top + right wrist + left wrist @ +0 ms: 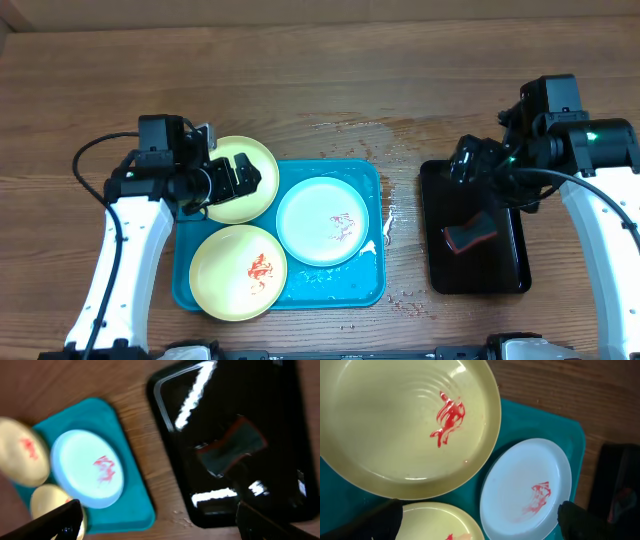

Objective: Clean dirty plates on tray and stack at the side

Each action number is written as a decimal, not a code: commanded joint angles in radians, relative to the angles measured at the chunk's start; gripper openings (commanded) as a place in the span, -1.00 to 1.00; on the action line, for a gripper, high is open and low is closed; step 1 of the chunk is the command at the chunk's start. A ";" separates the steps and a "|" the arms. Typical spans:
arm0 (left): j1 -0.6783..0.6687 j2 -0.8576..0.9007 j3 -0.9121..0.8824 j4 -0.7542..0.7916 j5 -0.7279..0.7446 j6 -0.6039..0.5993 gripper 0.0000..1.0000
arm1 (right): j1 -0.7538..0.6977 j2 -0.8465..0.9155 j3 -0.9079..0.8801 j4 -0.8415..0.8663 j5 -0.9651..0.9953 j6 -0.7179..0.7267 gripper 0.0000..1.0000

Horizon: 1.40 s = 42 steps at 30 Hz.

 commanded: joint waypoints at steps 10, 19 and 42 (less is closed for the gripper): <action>-0.052 0.005 0.021 -0.035 -0.046 0.008 0.99 | 0.031 0.027 -0.243 0.083 0.082 0.181 1.00; -0.052 0.005 0.021 -0.017 -0.027 -0.010 1.00 | 0.029 0.027 -0.476 0.361 -0.116 0.539 1.00; -0.053 0.005 0.021 0.030 -0.027 -0.010 0.40 | 0.029 0.027 -0.479 0.346 0.070 0.970 0.55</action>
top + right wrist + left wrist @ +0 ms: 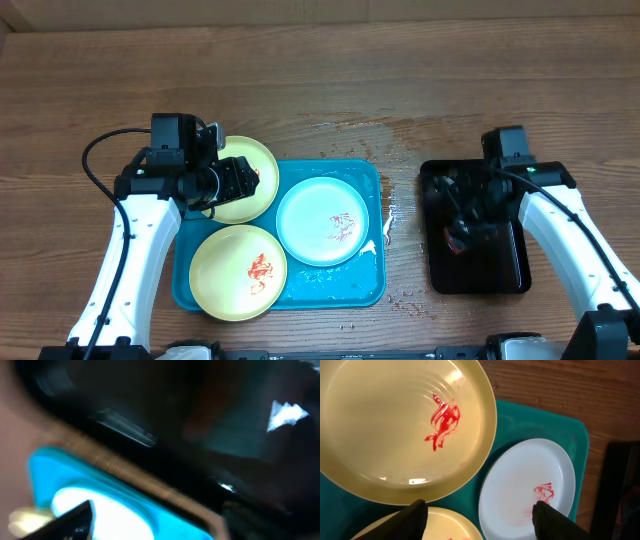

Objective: Clean dirty plates on tray and stack at the side

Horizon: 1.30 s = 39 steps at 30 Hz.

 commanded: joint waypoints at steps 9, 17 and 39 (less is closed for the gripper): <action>-0.005 0.001 0.020 0.019 0.011 -0.002 0.49 | 0.005 -0.002 0.001 -0.129 0.340 0.452 0.61; -0.005 0.001 0.019 0.020 0.011 0.001 0.50 | 0.010 0.055 0.000 -0.087 0.399 0.381 0.72; -0.005 0.002 0.019 0.024 0.007 0.002 0.42 | 0.010 0.247 0.000 0.026 0.402 0.258 -0.85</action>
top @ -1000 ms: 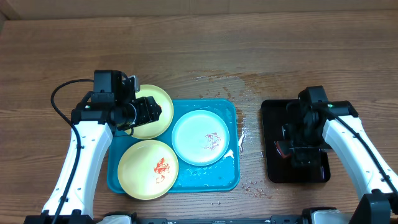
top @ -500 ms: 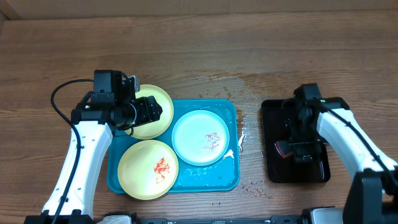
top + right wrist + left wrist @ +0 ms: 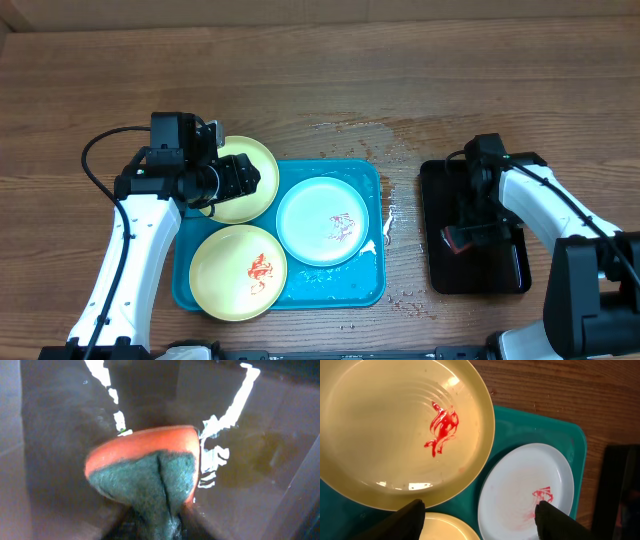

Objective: Clean dirty plates on tray and stack at the side

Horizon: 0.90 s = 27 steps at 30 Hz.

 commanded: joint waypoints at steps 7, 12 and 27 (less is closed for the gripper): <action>-0.005 0.002 0.019 0.002 0.008 0.002 0.22 | 0.005 0.012 0.001 0.021 0.044 -0.200 -0.92; -0.005 0.002 0.019 0.011 0.008 0.029 0.31 | 0.005 0.012 0.001 0.065 0.066 -0.549 -0.92; -0.005 0.002 0.019 0.017 0.023 0.246 0.28 | 0.004 0.012 0.003 0.250 -0.208 -1.299 -0.92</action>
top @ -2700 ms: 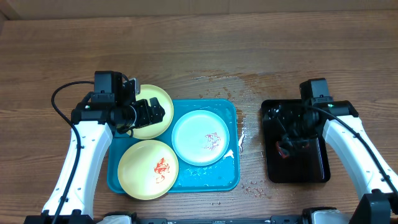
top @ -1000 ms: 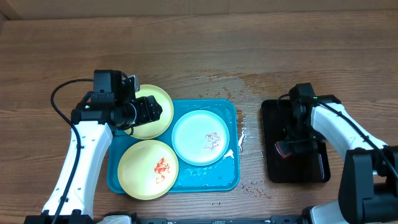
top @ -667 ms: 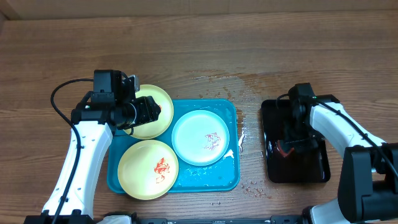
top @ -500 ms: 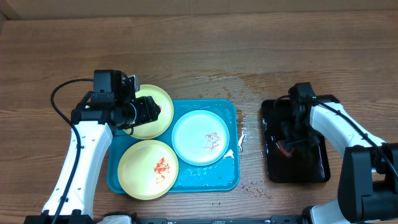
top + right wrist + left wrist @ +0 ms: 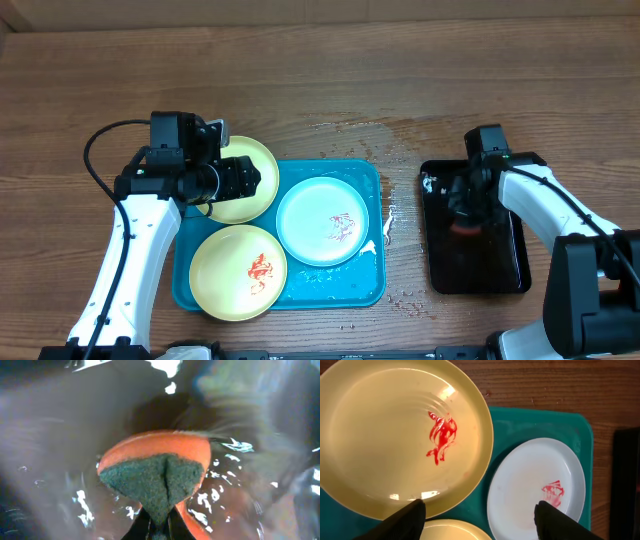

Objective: Clean dirty plates on tray and stack at the side

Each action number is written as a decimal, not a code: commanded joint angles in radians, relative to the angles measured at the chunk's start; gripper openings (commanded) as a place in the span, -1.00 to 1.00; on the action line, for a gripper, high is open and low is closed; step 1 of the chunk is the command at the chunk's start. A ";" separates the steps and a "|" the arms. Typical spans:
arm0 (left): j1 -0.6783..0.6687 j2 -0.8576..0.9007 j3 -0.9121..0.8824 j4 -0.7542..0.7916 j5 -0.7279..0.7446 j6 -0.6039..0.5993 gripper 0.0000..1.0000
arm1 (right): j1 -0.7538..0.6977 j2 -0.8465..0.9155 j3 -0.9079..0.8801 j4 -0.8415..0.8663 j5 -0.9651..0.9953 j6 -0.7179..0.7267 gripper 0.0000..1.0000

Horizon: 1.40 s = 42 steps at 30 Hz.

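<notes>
A teal tray [image 5: 370,182] holds three plates smeared with red sauce: a yellow plate [image 5: 252,158] at its far left corner, a second yellow plate [image 5: 238,272] at the front left, and a white plate [image 5: 322,222] on the right. My left gripper [image 5: 245,178] hovers open over the far yellow plate [image 5: 395,440], its fingers [image 5: 410,520] spread wide and touching nothing. My right gripper [image 5: 466,200] is shut on an orange sponge [image 5: 160,472] with a green scouring face, low inside the wet black tray [image 5: 500,270].
Water lies spilled on the wooden table behind the teal tray [image 5: 350,130] and between the two trays [image 5: 390,222]. The black tray [image 5: 60,435] has a raised rim and water inside. Both arms reach in from the front corners.
My right gripper, still shut on the sponge, has shifted toward the far left part of the black tray, carrying the sponge along. The left gripper has drifted slightly and stays open over the plate.
At first my right gripper was open and high over the black tray, with the sponge lying loose in it. Then it was down at the sponge, then shut on it, and now holds it further back. The left gripper stayed open above the far yellow plate throughout.
</notes>
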 commanded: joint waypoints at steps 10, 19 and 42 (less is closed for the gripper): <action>-0.020 0.002 0.019 0.009 0.063 0.187 -0.64 | -0.006 -0.012 0.017 -0.166 -0.108 0.034 -0.92; -0.058 0.043 0.019 0.019 0.000 0.169 -0.59 | -0.038 -0.024 0.006 -0.132 -0.054 0.082 -0.92; -0.141 0.159 0.014 -0.134 0.141 0.143 -0.28 | -0.037 -0.024 0.006 -0.127 -0.117 0.068 -0.92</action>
